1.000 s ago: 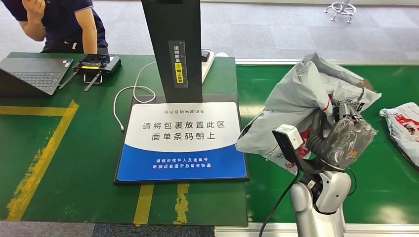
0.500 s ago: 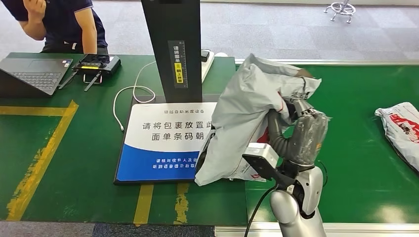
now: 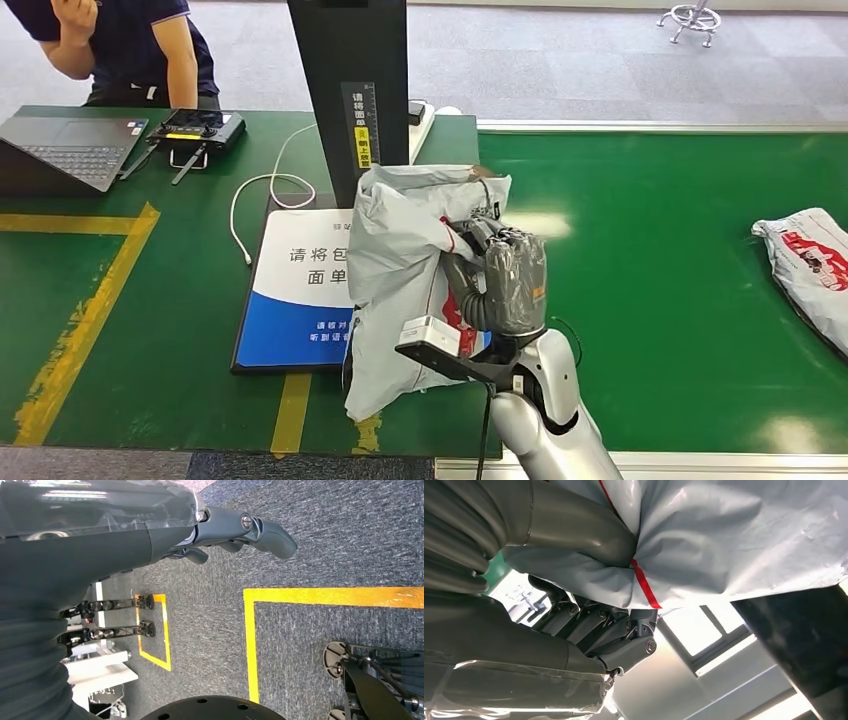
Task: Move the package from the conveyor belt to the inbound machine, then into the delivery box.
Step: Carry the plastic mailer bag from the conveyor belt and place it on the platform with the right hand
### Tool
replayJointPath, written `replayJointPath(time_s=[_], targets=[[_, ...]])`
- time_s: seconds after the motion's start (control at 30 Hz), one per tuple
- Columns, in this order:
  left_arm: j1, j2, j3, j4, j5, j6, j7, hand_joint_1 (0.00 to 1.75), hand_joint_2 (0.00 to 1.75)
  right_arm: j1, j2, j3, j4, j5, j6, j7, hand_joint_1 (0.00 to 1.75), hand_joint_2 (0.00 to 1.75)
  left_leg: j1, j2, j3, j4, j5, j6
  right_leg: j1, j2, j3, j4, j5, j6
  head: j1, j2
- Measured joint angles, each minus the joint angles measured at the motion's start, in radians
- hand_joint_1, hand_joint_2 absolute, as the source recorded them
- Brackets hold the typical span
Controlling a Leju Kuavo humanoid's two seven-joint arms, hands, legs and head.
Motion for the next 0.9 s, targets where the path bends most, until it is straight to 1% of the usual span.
replayJointPath(time_s=[0.2,0.23,0.3,0.33,0.37,0.43,0.63,0.9], targets=[[0.000,-0.001,0.000,0.000,0.003,0.001,0.000,0.00,1.75,-0.051,0.000,0.022,0.079,-0.051,-0.004,-0.018,1.75,1.75,0.000,0.000,0.000,0.000,0.000,0.000,0.000,0.000,0.000,0.000,0.000,0.000,0.000,0.000],[0.000,-0.001,0.000,0.000,0.003,0.001,0.000,0.00,1.75,-0.057,0.000,0.024,0.090,-0.056,-0.005,-0.021,1.68,1.75,0.000,0.000,0.000,0.000,0.000,0.000,0.000,0.000,0.000,0.000,0.000,0.000,0.000,0.000],[0.000,-0.001,0.000,0.000,0.003,0.001,0.000,0.00,1.75,-0.070,0.000,0.029,0.109,-0.067,-0.005,-0.030,1.06,1.75,0.000,0.000,0.000,0.000,0.000,0.000,0.000,0.000,0.000,0.000,0.000,0.000,0.000,0.000],[0.000,-0.001,0.000,0.000,0.003,0.001,0.000,0.00,1.75,-0.075,0.001,0.032,0.118,-0.072,-0.005,-0.036,0.62,1.75,0.000,0.000,0.000,0.000,0.000,0.000,0.000,0.000,0.000,0.000,0.000,0.000,0.000,0.000],[0.000,-0.002,0.000,0.000,0.003,0.001,0.000,0.00,1.75,-0.081,0.001,0.035,0.126,-0.078,-0.004,-0.041,0.25,1.75,0.000,0.000,0.000,0.000,0.000,0.000,0.000,0.000,0.000,0.000,0.000,0.000,0.000,0.000],[0.000,-0.002,0.000,0.000,0.001,0.001,0.001,0.00,1.75,-0.093,0.004,0.044,0.144,-0.092,-0.001,-0.050,0.00,1.75,0.000,0.000,0.000,0.000,0.000,0.000,0.000,0.000,0.000,0.000,0.000,0.000,0.000,0.000],[-0.001,-0.004,0.000,0.000,-0.005,0.003,-0.002,0.00,1.75,-0.135,0.028,0.069,0.227,-0.151,-0.001,-0.082,0.00,1.75,0.000,0.000,0.000,0.000,0.000,0.000,0.000,0.000,0.000,0.000,0.000,0.000,0.000,0.000],[0.000,-0.004,0.000,0.000,-0.005,0.006,-0.002,0.00,1.75,-0.172,0.034,0.084,0.298,-0.209,0.014,-0.114,0.00,1.75,0.000,0.000,0.000,0.000,0.000,0.000,0.000,0.000,0.000,0.000,0.000,0.000,0.000,0.000]])
